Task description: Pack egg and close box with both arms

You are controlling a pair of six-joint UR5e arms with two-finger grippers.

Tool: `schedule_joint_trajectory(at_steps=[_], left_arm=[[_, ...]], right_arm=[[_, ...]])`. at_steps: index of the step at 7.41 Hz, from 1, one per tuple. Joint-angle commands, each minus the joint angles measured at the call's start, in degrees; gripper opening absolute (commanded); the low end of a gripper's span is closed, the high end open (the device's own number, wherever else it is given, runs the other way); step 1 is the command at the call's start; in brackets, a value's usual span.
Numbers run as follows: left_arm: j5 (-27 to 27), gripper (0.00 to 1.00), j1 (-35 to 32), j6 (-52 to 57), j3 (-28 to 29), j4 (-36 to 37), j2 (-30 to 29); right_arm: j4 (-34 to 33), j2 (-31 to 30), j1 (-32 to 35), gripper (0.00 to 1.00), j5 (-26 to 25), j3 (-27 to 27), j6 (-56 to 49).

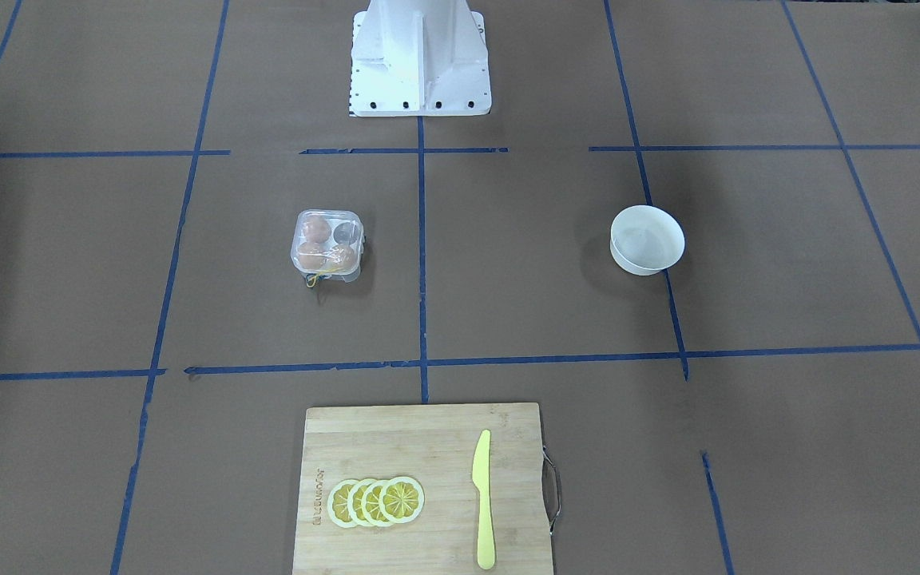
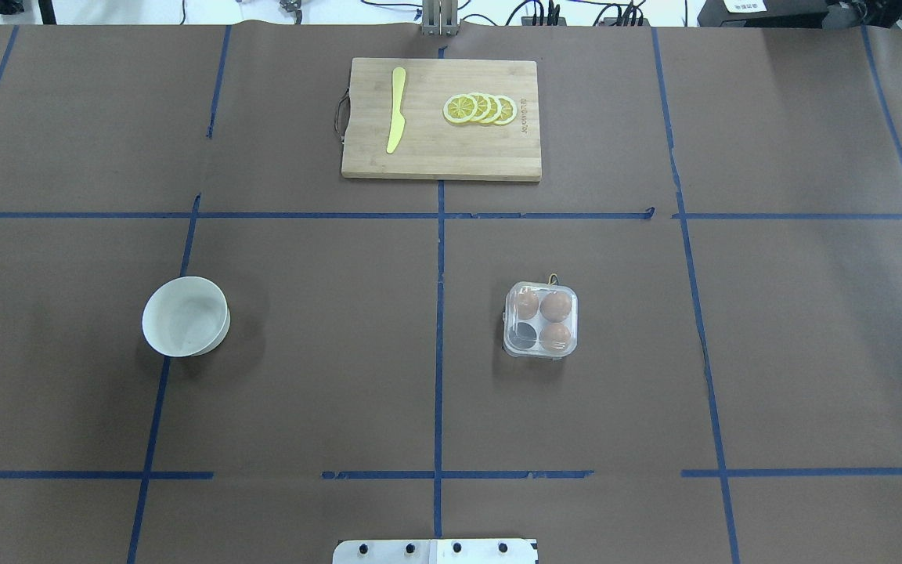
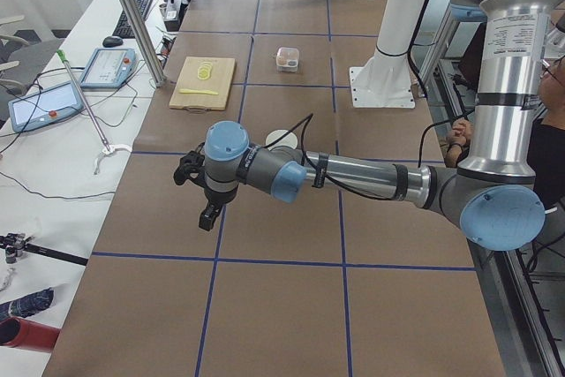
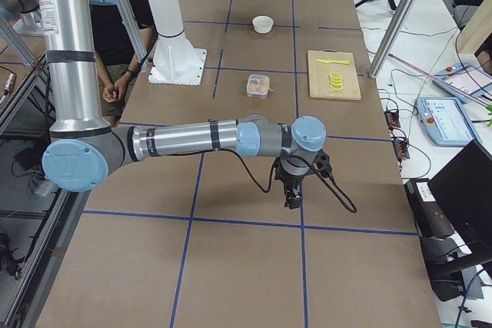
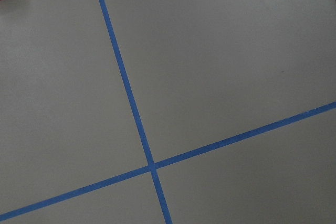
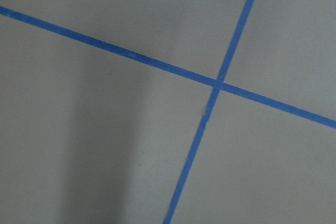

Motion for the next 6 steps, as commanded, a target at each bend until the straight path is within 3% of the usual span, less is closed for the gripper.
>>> schedule_joint_trajectory(at_steps=[1,3,6], left_arm=[[1.3,1.0,0.1,-1.4,5.5,1.1,-1.5],[1.7,1.0,0.1,0.6,4.4,7.9,-1.9],[1.4,1.0,-2.8,14.9,1.0,14.3,-1.5]], right_arm=[[0.3,0.4,1.9,1.0,0.0,-3.2,0.5],[0.3,0.4,3.0,1.0,0.4,-3.3,1.8],[0.2,-0.1,4.2,1.0,4.0,-3.3,3.0]])
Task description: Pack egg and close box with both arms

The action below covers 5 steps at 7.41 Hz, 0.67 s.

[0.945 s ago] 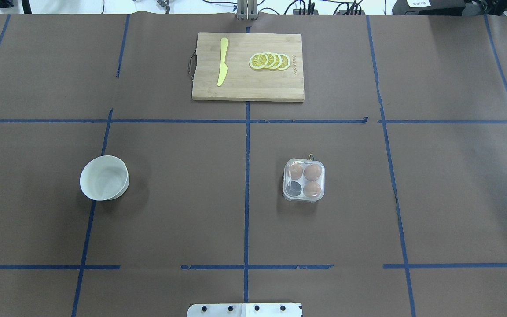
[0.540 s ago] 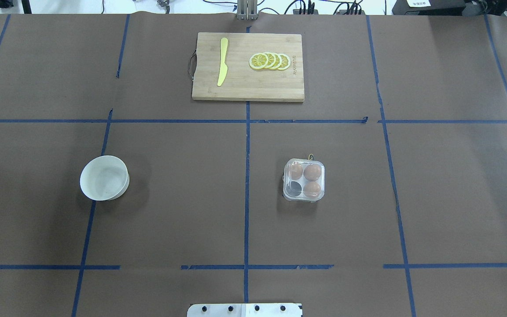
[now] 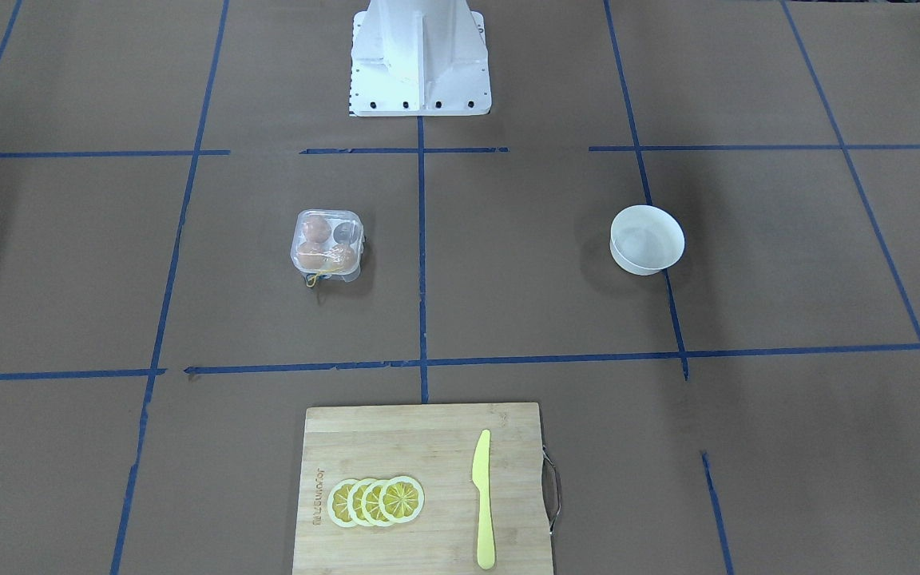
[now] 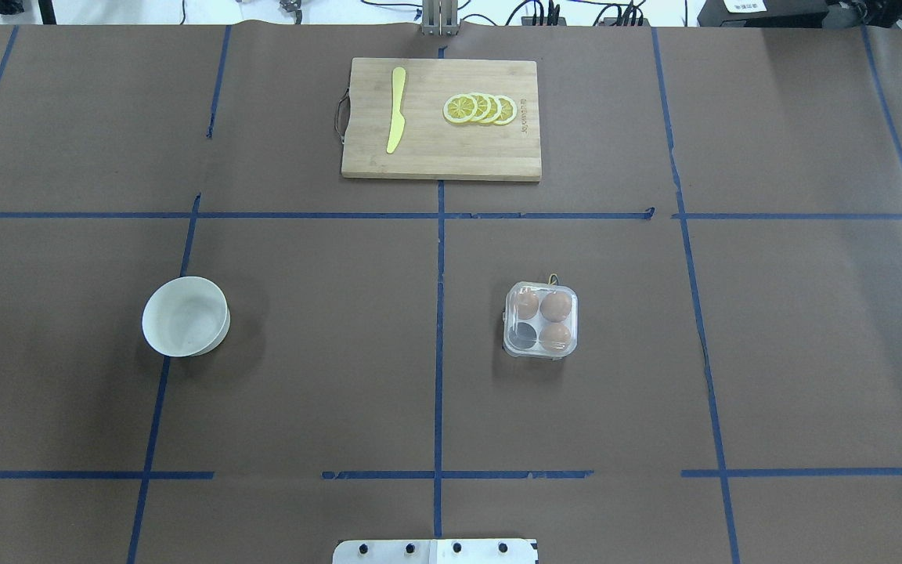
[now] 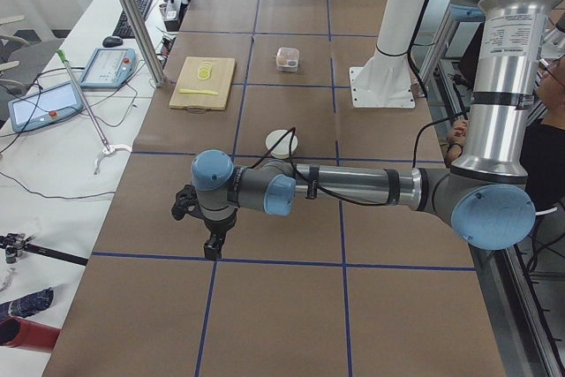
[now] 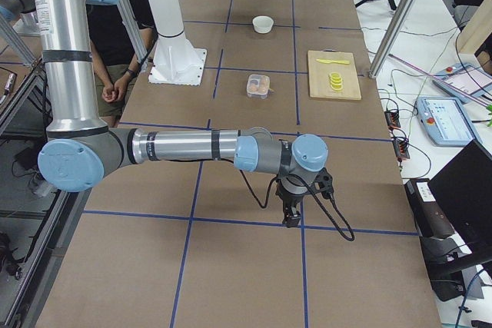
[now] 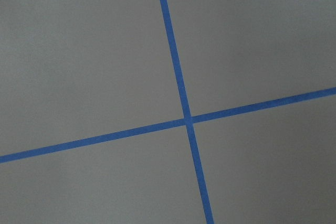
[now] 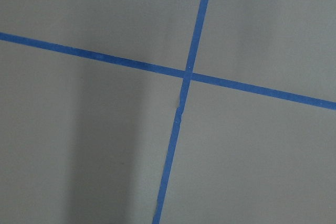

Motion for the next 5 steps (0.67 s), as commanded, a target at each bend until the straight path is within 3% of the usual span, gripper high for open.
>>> schedule_joint_trajectory(at_steps=[1,5], left_arm=[[-0.4,1.0,-2.0,4.2,-0.5,3.5,0.4],[-0.6,1.0,-2.0,0.3,-0.8,3.4,0.8]], right_arm=[[0.0,-0.2,0.7,1.0,1.2,0.1,3.3],[0.1,-0.4,1.6,1.0,0.6,1.0,6.3]])
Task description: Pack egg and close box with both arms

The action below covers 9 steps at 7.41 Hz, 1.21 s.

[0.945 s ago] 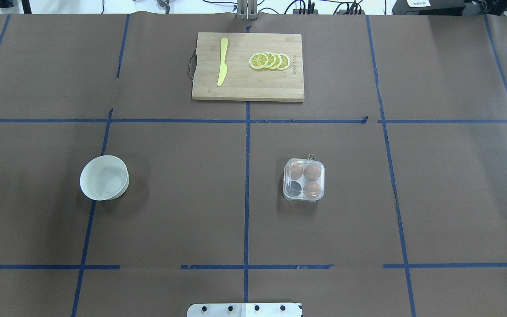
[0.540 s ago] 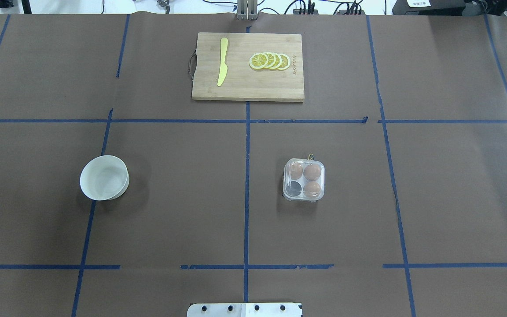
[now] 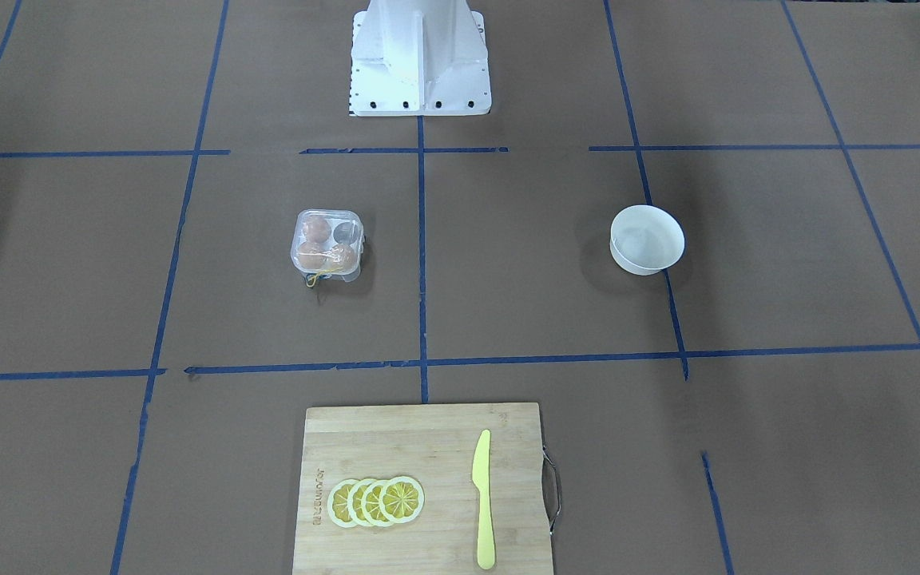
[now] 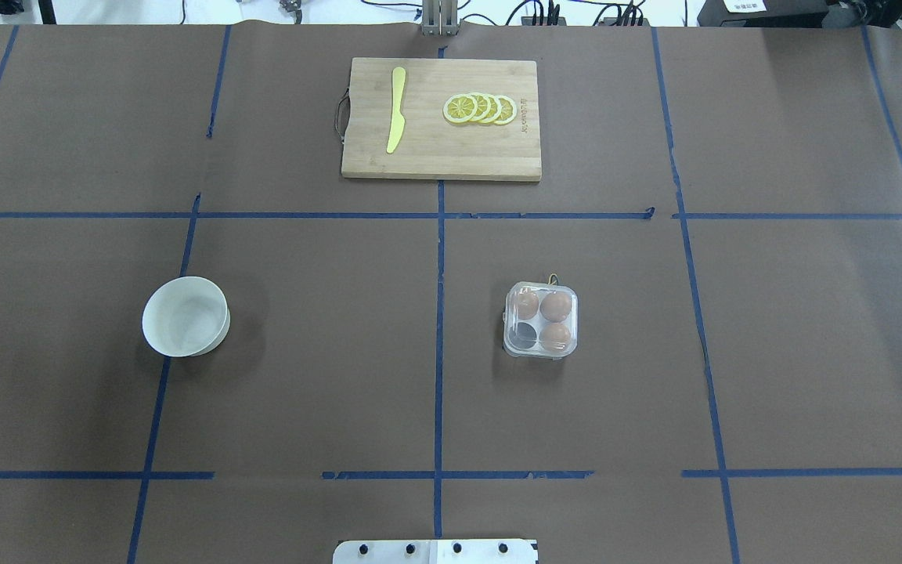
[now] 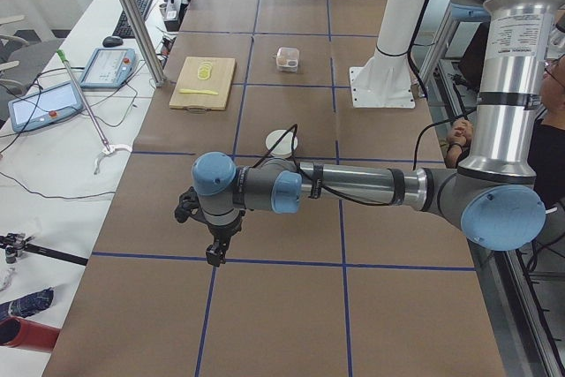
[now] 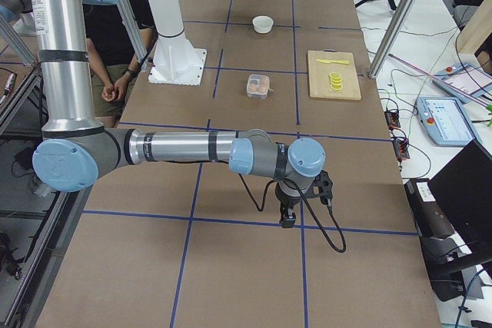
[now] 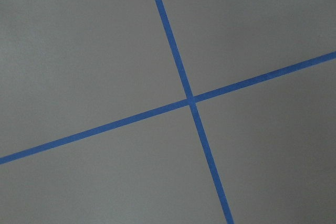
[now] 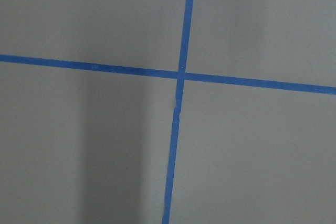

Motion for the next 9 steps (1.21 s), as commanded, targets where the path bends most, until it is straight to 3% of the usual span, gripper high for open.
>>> schedule_joint_trajectory(at_steps=[1,3,6,9], left_arm=[[-0.1,1.0,-0.1,-3.5,-0.5,-0.2,0.1],[0.0,1.0,-0.1,-3.5,-0.5,-0.3,0.1],[0.0,1.0,-0.7,-12.0,-0.9,-0.5,0.1],[0.1,1.0,-0.8,-13.6,-0.9,-0.7,0.1]], right_arm=[[0.0,-0.7,0.3,1.0,-0.4,2.0,4.7],[0.1,-4.2,0.3,1.0,-0.6,5.8,5.3],[0.0,-4.2,0.3,1.0,-0.6,5.6,5.7],[0.0,-3.9,0.3,1.0,-0.6,5.4,5.7]])
